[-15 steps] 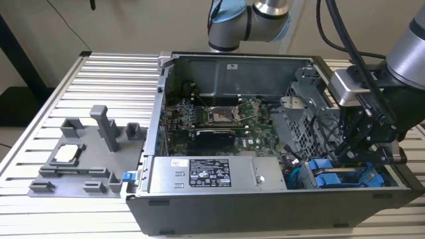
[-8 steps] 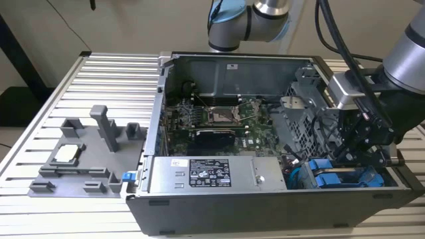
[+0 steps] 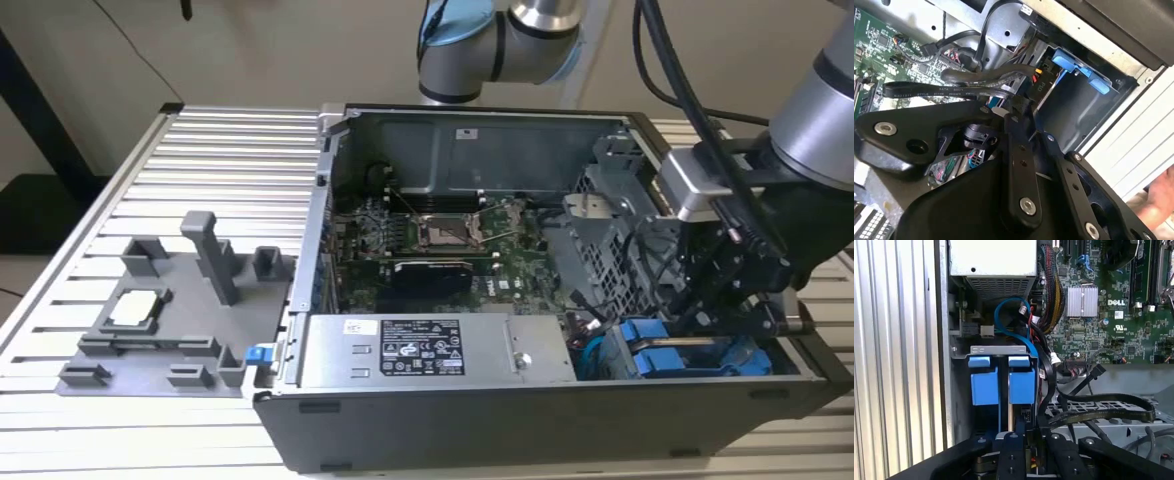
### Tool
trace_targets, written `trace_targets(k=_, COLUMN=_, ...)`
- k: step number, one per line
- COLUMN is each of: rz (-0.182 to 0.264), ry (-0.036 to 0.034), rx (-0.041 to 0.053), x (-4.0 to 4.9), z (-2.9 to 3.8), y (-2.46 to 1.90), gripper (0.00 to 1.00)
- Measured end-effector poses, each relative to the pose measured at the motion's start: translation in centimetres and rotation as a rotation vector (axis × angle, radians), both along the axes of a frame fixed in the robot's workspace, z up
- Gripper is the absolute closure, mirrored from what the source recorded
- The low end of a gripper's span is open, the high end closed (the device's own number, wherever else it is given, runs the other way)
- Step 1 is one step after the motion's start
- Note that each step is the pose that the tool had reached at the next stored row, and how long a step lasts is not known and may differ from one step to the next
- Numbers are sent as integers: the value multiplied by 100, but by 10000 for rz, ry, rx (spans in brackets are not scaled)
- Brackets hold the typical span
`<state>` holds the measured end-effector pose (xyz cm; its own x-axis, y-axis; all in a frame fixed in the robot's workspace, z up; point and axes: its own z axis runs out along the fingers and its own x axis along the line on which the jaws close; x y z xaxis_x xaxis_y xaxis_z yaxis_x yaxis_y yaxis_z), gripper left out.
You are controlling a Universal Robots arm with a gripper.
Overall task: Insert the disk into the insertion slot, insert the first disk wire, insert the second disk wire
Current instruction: 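Insert the second disk wire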
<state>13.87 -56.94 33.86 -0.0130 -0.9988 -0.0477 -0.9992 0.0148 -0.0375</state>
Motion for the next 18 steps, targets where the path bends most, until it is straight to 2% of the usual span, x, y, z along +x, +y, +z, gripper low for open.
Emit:
trace_targets(k=4, rz=-1, ry=0, rx=-1, x=0, z=74, y=0, gripper=76)
trace_targets(k=11, rz=-10, ry=0, rx=-1, x=0, z=291, y=0, gripper=76)
trace_targets(k=12, rz=-12, ry=0, rx=-2, x=0, z=307, y=0, gripper=76)
trace_targets(k=18, rz=-13, ry=-1, rx=-1, x=0, z=307, y=0, gripper=76)
